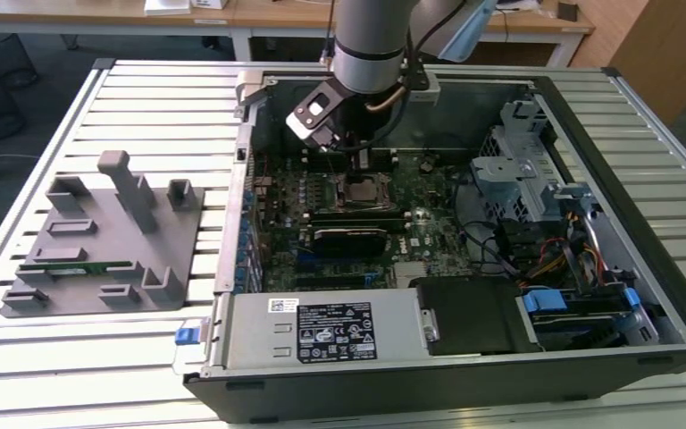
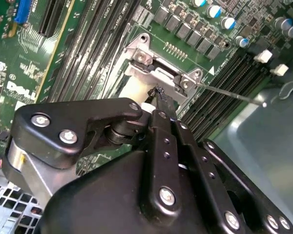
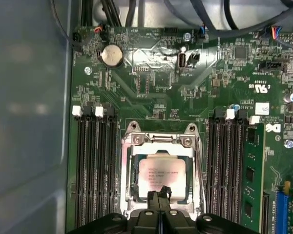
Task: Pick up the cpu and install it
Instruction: 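Close the cpu cover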
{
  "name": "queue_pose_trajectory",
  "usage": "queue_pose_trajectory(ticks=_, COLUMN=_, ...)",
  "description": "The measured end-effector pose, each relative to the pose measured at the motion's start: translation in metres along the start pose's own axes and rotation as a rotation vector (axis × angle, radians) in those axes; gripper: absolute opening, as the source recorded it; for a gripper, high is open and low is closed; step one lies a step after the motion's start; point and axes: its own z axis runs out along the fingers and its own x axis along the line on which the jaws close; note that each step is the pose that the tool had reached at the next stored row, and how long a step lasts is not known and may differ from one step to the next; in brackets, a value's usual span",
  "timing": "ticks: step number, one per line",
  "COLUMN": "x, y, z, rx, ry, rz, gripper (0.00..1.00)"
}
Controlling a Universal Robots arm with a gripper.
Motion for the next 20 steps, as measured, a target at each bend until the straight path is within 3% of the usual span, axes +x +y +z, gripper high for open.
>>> queue_pose_trajectory(ticks=8, x=-0.0003, y=-0.0032, z=0.0097, rx=0.0001, ry=0.0, rz=0.0, gripper=0.11)
queue_pose_trajectory(ticks=20, x=-0.0005, y=-0.0038, z=0.0181, rx=0.0003, ry=-0.0003, rz=0.0, gripper=0.11)
